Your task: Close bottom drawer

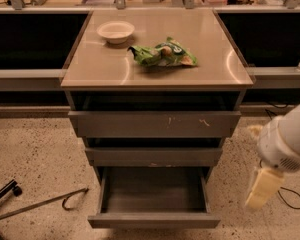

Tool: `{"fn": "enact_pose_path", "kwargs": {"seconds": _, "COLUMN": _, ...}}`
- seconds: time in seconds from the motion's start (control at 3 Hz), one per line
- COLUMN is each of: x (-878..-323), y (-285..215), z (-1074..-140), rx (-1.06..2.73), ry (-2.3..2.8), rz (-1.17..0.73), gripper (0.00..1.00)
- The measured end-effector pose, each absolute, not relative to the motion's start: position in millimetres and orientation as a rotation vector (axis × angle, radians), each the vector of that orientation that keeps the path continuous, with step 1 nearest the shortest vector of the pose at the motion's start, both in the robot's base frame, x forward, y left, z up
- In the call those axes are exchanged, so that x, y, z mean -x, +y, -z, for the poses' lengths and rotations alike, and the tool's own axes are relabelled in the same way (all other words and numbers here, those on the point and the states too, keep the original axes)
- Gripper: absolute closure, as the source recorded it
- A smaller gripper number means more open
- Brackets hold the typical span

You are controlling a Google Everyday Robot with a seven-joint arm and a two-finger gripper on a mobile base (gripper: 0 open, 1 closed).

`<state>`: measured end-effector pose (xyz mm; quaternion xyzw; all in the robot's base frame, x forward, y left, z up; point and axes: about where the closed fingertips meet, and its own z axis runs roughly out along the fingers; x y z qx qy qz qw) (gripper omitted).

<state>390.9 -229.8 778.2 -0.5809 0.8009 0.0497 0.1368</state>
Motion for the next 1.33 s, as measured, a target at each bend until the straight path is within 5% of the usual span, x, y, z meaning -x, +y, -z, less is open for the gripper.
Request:
{"fn": "enact_pose_path", "kwargs": {"seconds": 0.67, "x": -309, "y": -201, "z": -581, "rx": 1.629, "ry": 2.428, "rz": -0.637, "gripper": 0.00}}
{"fn": "enact_pose_path", "kwargs": {"seconds": 1.33, "x": -301, "y": -172, "z": -524, "rx": 1.638, "ry": 2.397, "rz": -0.753, "gripper": 0.00}}
